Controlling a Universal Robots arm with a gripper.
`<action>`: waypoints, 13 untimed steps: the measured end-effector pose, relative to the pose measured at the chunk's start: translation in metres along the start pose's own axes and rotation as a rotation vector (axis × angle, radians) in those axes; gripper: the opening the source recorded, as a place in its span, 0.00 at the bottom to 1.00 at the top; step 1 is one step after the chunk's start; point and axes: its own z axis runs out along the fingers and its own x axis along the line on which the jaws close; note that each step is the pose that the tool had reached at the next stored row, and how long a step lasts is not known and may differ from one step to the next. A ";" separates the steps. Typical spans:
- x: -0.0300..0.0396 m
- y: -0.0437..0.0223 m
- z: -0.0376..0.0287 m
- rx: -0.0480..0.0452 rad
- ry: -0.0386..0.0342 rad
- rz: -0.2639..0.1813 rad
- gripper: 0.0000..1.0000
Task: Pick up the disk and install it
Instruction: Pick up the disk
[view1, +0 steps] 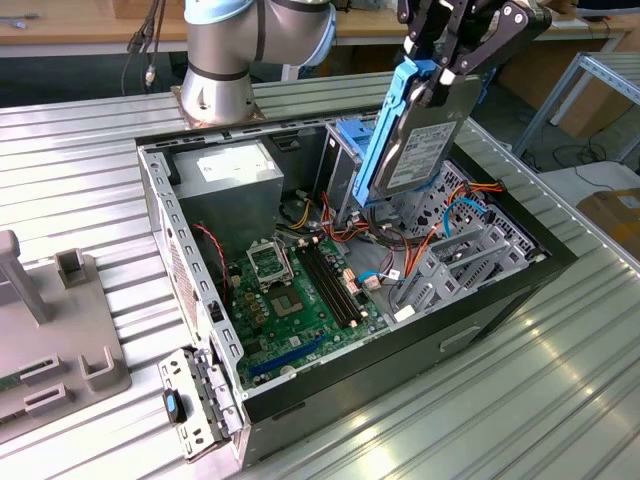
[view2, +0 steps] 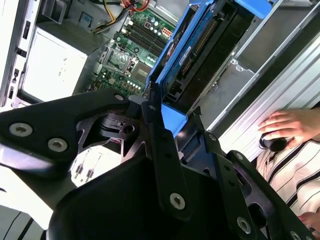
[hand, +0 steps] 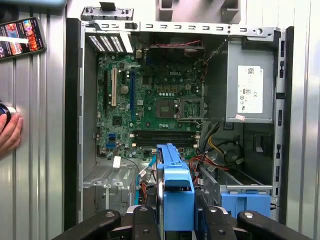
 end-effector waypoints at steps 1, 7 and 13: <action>0.0000 -0.0043 0.0000 0.0000 0.0001 0.000 0.37; 0.0001 -0.0231 -0.0001 0.0000 0.0000 0.000 0.37; 0.0002 -0.0391 -0.0001 0.0000 0.0000 0.000 0.37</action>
